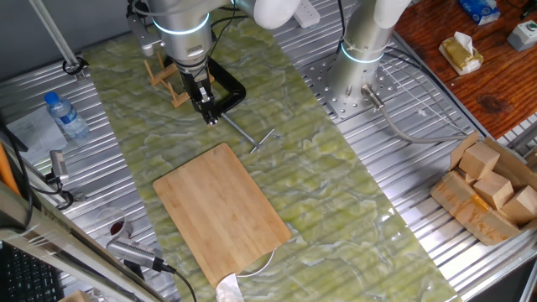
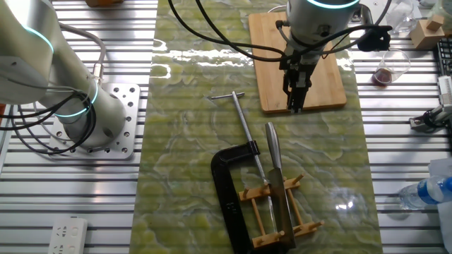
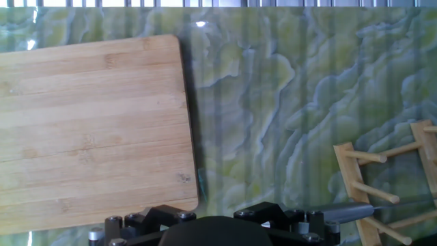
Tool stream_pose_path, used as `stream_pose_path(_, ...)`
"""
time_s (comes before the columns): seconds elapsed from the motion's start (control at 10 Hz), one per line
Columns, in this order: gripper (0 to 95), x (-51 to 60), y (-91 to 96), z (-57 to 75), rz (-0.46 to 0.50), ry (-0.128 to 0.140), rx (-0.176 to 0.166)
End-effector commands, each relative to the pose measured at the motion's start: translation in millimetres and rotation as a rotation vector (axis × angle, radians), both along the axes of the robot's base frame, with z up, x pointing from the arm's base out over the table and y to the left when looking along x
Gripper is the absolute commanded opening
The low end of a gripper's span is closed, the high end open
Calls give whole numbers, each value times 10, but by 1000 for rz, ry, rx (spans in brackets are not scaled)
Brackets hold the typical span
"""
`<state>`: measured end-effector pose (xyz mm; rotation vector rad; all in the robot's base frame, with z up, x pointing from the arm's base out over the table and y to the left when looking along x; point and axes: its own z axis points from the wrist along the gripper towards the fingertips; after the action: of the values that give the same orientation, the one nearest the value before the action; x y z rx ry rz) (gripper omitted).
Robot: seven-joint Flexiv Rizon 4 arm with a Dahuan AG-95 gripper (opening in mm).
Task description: Put the knife on the cutting board
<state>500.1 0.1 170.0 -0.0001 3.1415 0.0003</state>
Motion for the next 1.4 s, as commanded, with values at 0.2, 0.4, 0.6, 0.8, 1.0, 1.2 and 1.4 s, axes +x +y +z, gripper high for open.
stream_pose_path(0.2,0,-2,-1,0,222,-1,60)
stream_pose_path(0.4,0,-2,-1,0,222,-1,60)
stream_pose_path(0.6,0,-2,-1,0,242,-1,62)
stream_pose_path(0.8,0,-1,-1,-2,283,2,63)
stream_pose_path(1.0,0,0,-39,-3,370,34,78)
stream_pose_path(1.2,0,12,-250,0,521,49,88)
stream_pose_path(1.4,0,9,-580,-20,732,56,89)
